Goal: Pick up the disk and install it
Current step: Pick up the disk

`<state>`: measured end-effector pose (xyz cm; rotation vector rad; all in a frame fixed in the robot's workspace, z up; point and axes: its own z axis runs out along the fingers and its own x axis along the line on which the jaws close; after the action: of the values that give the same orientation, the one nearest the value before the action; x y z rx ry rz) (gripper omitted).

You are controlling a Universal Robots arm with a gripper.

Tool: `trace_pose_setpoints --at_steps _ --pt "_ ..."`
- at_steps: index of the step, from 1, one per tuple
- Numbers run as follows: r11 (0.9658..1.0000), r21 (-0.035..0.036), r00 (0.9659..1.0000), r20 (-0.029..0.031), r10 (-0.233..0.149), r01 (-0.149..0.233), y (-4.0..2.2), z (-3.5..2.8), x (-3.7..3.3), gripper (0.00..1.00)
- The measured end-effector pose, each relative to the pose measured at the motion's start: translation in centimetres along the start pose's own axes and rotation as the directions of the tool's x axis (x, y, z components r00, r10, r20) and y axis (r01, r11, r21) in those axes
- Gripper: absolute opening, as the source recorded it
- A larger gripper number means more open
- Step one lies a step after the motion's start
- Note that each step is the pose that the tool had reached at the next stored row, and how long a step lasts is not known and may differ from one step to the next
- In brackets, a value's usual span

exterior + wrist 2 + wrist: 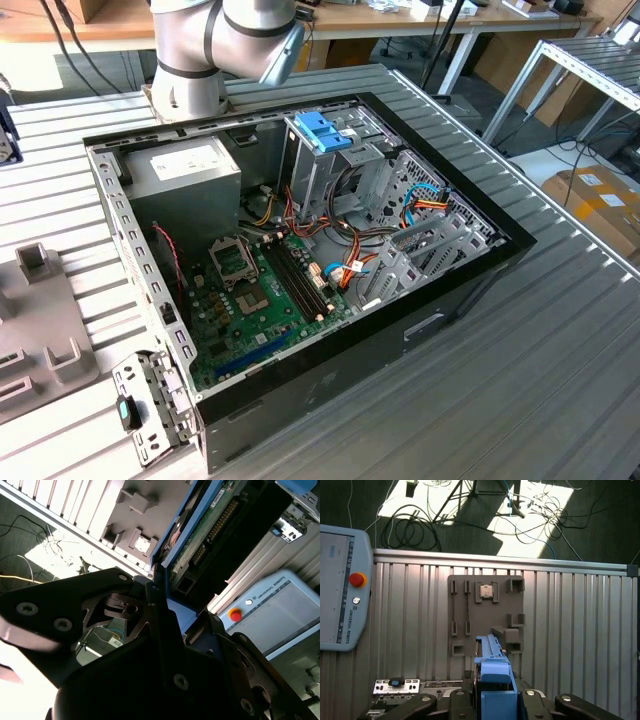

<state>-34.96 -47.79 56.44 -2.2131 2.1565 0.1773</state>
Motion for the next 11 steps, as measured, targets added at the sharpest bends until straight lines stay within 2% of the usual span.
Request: trace_pose_setpoints --at_steps 11 --pt "1.0000 0.0000 1.0000 0.0000 0.000 0.000 -1.04 -0.03 0.03 0.37"
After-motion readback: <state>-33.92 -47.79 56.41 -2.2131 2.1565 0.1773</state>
